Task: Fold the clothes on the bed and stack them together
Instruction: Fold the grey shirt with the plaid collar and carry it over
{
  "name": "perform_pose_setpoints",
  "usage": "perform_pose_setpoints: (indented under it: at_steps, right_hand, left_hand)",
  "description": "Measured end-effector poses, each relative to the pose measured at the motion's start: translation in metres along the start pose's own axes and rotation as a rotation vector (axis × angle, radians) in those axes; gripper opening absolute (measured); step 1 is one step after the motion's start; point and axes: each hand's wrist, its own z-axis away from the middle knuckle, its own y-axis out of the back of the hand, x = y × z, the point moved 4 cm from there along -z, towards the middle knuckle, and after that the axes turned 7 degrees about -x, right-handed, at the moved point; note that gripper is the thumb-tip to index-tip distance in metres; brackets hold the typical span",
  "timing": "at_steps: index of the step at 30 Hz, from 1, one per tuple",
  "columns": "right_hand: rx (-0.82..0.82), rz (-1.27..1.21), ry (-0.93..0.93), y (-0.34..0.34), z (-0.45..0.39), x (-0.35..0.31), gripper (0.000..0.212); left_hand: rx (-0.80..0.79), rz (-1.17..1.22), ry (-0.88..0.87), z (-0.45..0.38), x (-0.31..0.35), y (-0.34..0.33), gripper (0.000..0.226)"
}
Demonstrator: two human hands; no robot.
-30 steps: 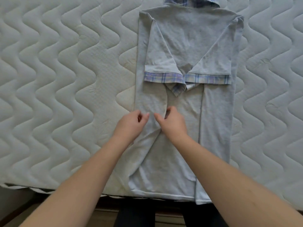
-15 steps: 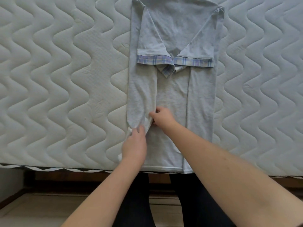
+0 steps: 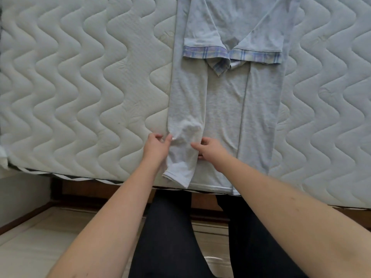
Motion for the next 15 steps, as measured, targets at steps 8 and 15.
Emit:
perform_pose_setpoints:
  at_steps: [8, 15]
  right_hand:
    - [0.021, -0.103, -0.075, -0.022, 0.01, 0.027, 0.021]
    - [-0.054, -0.238, -0.079, -0.021, 0.017, 0.015, 0.012]
  left_hand:
    - [-0.408, 0.161, -0.16, 0.032, -0.035, -0.01, 0.09]
    - [-0.256, -0.122, -0.28, 0.073, -0.073, -0.022, 0.093]
